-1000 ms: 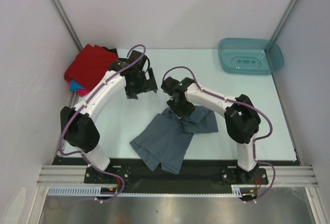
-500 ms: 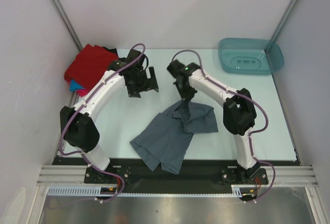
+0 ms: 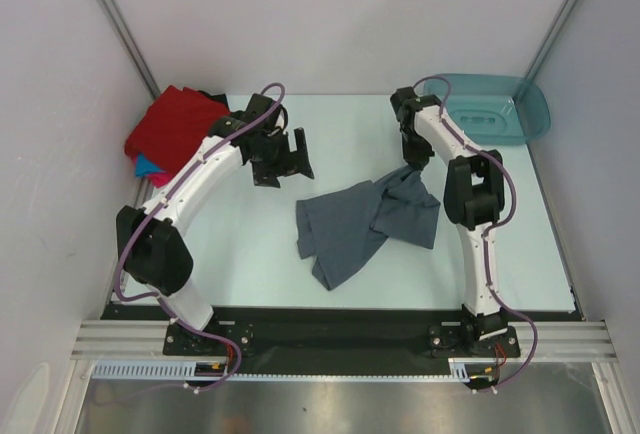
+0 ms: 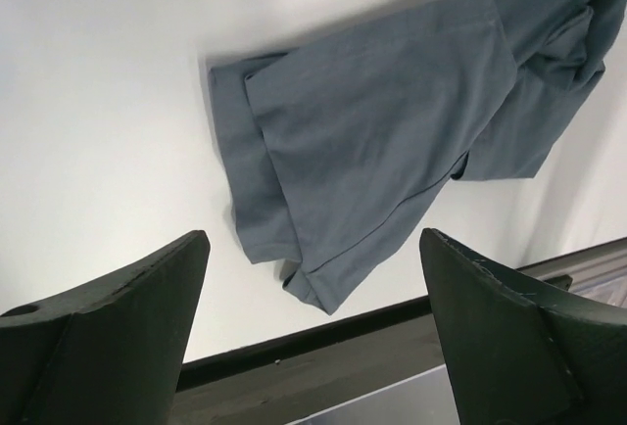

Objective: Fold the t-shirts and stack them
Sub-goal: Flatten the tshirt out

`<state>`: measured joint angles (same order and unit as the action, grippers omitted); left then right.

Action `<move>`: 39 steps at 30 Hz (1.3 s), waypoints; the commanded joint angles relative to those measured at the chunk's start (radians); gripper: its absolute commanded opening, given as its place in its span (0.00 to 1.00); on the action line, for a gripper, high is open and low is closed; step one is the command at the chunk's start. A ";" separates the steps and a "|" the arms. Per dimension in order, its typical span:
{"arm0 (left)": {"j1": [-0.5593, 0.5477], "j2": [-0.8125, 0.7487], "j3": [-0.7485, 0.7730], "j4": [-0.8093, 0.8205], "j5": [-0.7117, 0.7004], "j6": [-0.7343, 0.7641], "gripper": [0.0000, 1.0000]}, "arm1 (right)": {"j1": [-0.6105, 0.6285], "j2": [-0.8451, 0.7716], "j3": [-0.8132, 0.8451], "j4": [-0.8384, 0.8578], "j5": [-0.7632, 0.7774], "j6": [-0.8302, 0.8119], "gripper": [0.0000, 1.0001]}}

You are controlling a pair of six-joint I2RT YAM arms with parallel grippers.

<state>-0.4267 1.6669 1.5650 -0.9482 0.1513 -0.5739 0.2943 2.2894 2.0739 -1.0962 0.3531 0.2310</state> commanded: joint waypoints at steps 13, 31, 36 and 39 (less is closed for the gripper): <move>0.002 0.148 0.003 0.069 0.292 0.126 1.00 | -0.024 -0.212 0.028 -0.119 -0.114 0.034 0.42; 0.028 0.335 0.004 0.244 0.355 0.097 1.00 | 0.118 -0.326 -0.030 -0.157 -0.239 0.128 0.43; 0.032 0.344 -0.005 0.256 0.395 0.088 0.96 | 0.118 -0.343 -0.159 -0.142 -0.224 0.151 0.43; 0.036 0.335 -0.051 0.295 0.445 0.062 0.86 | 0.118 -0.357 -0.236 -0.116 -0.244 0.162 0.42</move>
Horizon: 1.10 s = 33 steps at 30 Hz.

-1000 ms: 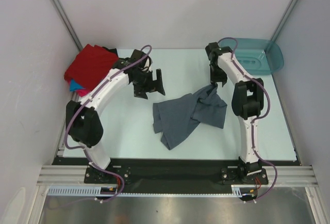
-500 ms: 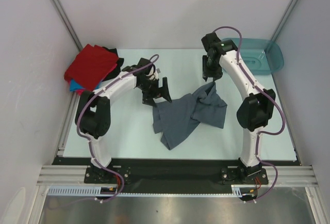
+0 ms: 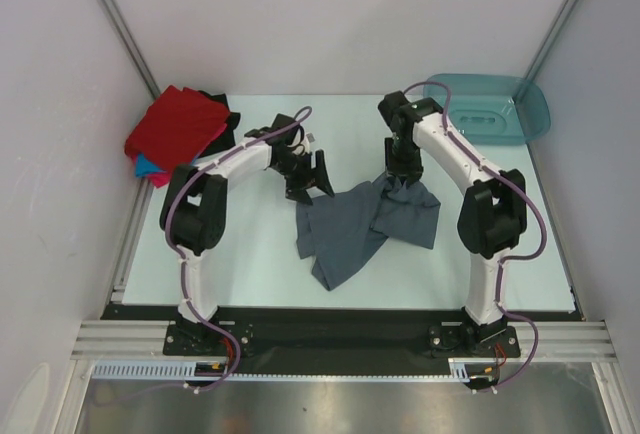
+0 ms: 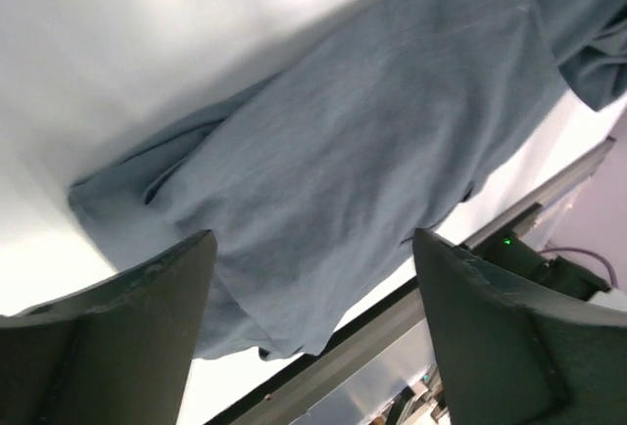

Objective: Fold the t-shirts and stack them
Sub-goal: Flatten the tshirt out

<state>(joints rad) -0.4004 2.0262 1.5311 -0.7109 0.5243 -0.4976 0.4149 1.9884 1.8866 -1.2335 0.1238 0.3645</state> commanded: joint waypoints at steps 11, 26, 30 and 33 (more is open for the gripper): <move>0.008 0.014 -0.075 0.137 0.157 -0.052 0.09 | -0.021 0.010 -0.090 0.127 -0.044 0.031 0.43; 0.008 0.011 -0.063 0.114 0.144 -0.018 0.18 | -0.050 0.108 -0.029 0.148 0.069 0.017 0.44; 0.008 0.019 -0.048 0.099 0.134 -0.010 0.30 | -0.054 0.098 -0.035 0.134 0.088 0.025 0.41; 0.008 0.025 -0.034 0.090 0.134 -0.007 0.33 | -0.050 0.079 -0.046 0.120 0.103 0.037 0.40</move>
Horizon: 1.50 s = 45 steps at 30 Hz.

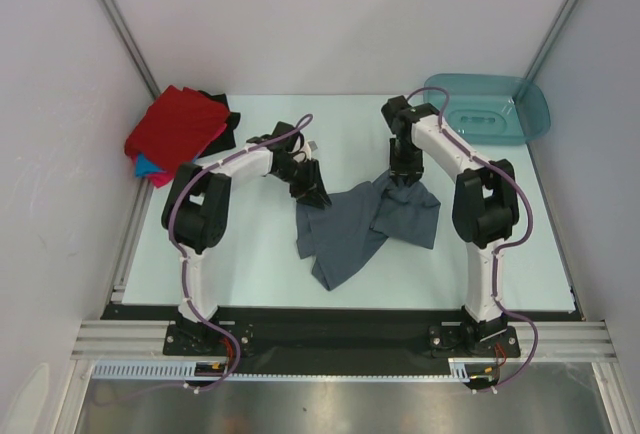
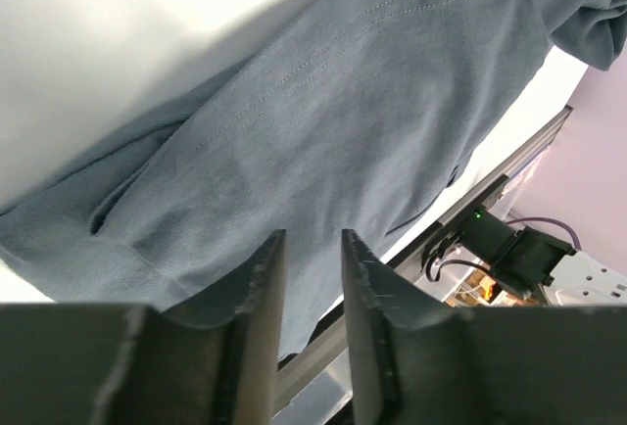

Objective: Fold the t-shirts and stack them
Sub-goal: Flatten the tshirt out

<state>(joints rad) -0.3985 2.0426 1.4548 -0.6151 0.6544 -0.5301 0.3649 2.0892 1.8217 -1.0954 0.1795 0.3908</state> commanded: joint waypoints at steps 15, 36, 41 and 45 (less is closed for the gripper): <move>0.006 0.022 0.062 -0.024 -0.002 0.038 0.44 | 0.000 -0.040 -0.056 0.017 0.026 0.045 0.16; 0.004 -0.022 0.153 -0.224 -0.188 0.220 0.31 | 0.020 -0.449 0.042 -0.294 0.283 0.066 0.00; 0.004 -0.027 0.164 -0.244 -0.193 0.237 0.29 | -0.013 -0.429 0.116 -0.348 0.460 0.045 0.00; 0.004 -0.036 0.164 -0.252 -0.190 0.248 0.29 | -0.070 -0.394 0.136 -0.345 0.546 0.040 0.00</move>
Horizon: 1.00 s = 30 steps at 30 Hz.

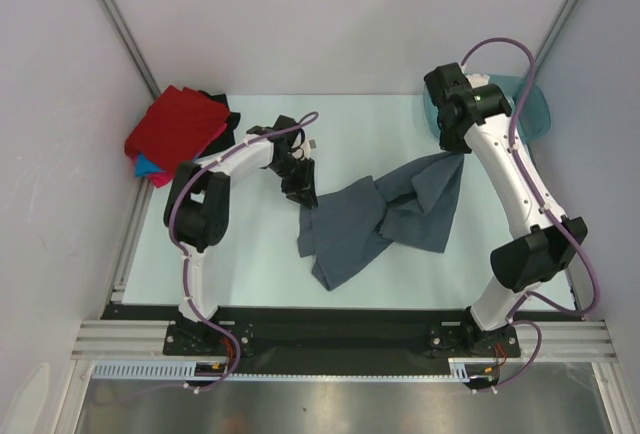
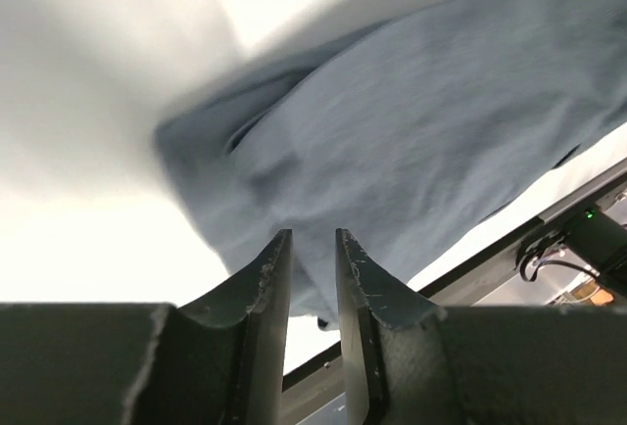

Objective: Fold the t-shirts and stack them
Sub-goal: Flatten the tshirt out

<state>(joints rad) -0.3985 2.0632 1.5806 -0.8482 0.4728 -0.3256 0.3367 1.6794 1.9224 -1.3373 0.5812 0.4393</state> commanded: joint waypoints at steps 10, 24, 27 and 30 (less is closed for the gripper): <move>0.003 -0.107 -0.008 -0.026 -0.028 0.056 0.28 | -0.221 0.151 -0.070 0.003 0.151 0.015 0.57; -0.026 -0.120 -0.022 0.024 0.188 0.039 0.30 | -0.165 0.105 -0.328 0.217 -0.547 0.004 0.62; -0.046 -0.092 -0.018 0.037 0.256 0.033 0.33 | -0.143 0.118 -0.369 0.256 -0.621 0.013 0.61; -0.059 -0.063 -0.013 0.044 0.256 0.016 0.33 | -0.130 0.140 -0.337 0.265 -0.662 0.013 0.61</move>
<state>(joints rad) -0.4385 1.9820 1.5520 -0.8368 0.6491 -0.3012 0.1951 1.8294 1.5394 -1.1446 0.0437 0.4377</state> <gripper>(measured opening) 0.328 0.610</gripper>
